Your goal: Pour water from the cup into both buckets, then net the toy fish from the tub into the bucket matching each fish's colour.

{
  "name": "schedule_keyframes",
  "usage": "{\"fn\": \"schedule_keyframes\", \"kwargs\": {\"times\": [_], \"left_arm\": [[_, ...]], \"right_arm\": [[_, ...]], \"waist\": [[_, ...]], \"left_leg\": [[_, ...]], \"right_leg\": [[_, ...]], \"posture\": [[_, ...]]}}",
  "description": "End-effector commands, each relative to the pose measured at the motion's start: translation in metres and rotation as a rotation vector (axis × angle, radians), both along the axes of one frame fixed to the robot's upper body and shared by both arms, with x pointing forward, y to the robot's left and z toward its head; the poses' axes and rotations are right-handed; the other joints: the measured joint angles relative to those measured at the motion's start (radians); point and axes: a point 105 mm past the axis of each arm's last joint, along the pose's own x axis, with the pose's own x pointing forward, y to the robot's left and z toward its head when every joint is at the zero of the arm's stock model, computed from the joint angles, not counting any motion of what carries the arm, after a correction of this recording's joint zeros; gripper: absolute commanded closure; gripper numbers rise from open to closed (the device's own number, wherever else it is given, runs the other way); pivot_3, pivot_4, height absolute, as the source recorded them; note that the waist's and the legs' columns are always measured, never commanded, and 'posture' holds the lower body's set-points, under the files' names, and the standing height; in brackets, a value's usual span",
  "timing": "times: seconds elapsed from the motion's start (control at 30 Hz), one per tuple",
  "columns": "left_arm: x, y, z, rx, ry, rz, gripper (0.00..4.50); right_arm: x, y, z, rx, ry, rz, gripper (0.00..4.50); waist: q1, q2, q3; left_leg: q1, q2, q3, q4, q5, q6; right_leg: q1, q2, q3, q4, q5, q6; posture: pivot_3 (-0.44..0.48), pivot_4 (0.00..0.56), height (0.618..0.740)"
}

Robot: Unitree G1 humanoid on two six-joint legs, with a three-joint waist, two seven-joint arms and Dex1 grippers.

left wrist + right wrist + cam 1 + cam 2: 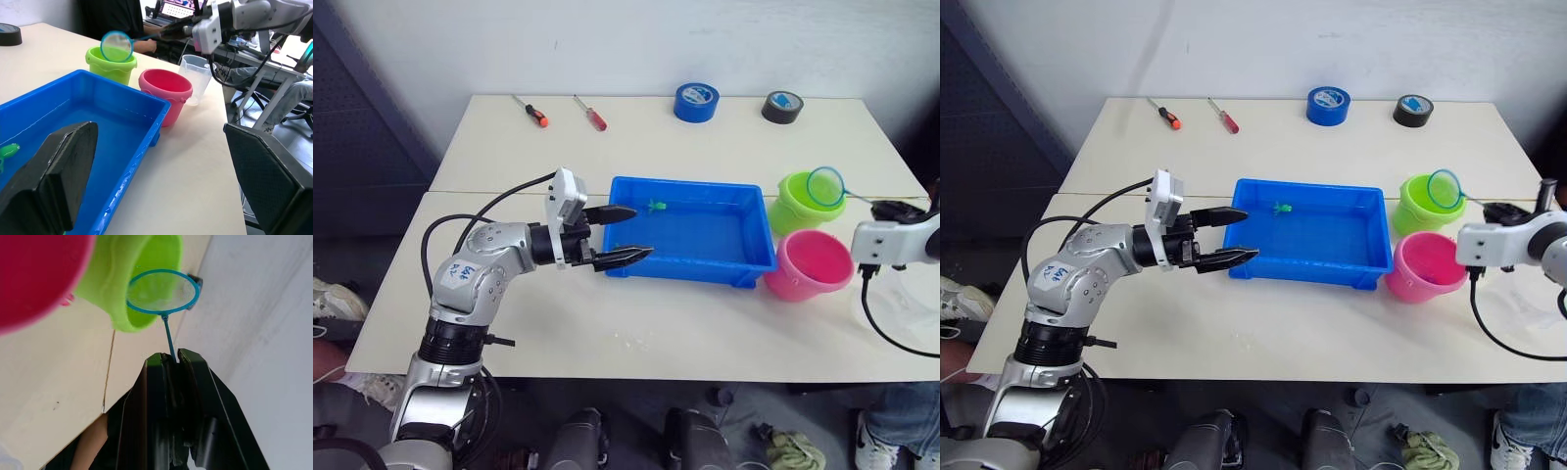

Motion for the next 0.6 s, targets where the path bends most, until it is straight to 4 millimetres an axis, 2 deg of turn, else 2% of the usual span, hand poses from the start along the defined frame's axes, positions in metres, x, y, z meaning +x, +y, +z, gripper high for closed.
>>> {"fn": "schedule_keyframes", "kwargs": {"times": [0.03,0.13,0.27,0.4,0.5,0.6], "left_arm": [[-0.001,0.01,0.002,0.007,-0.018,0.024,0.02],[-0.001,0.025,-0.007,0.034,0.01,0.067,0.02],[-0.003,0.042,-0.014,0.053,0.04,0.108,0.02],[-0.007,0.052,-0.018,0.079,0.056,0.131,0.02],[-0.009,0.055,-0.018,0.079,0.054,0.154,0.02],[-0.012,0.057,-0.017,0.075,0.051,0.168,0.02]], "right_arm": [[-0.002,0.001,0.024,0.248,-0.096,-0.023,4.5],[-0.001,0.019,0.034,0.581,-0.105,-0.001,4.5],[-0.004,0.074,0.016,1.014,0.087,0.08,4.5],[-0.012,0.119,-0.006,1.239,0.278,0.122,4.5],[-0.018,0.14,-0.025,1.33,0.407,0.112,4.5],[-0.021,0.152,-0.04,1.388,0.509,0.082,4.5]], "waist": [[-0.001,0.0,0.0],[-0.005,0.0,0.0],[-0.003,0.0,0.0],[0.004,0.0,0.0],[0.007,0.0,0.0],[0.004,0.0,0.0]], "left_leg": [[0.0,0.0,0.0,0.0,0.0,0.0],[0.0,0.0,0.0,0.0,0.0,0.0],[0.0,0.001,-0.002,0.001,0.0,-0.001],[0.0,0.001,-0.006,0.002,-0.001,-0.001],[-0.002,-0.001,-0.008,0.002,-0.001,-0.001],[-0.002,-0.001,-0.008,0.002,-0.002,0.0]], "right_leg": [[0.001,0.0,0.0,0.0,0.0,0.0],[0.001,0.0,0.0,0.0,0.0,0.0],[0.0,0.001,-0.001,0.002,0.0,0.0],[0.0,0.0,0.001,0.005,0.0,0.0],[0.0,-0.002,0.002,0.004,0.0,0.0],[0.0,-0.003,0.002,0.003,0.0,0.0]], "posture": [[0.0,0.15,0.74],[0.0,0.15,0.74],[0.0,0.15,0.74],[0.0,0.15,0.74],[0.0,0.15,0.74],[0.0,0.15,0.74]]}}
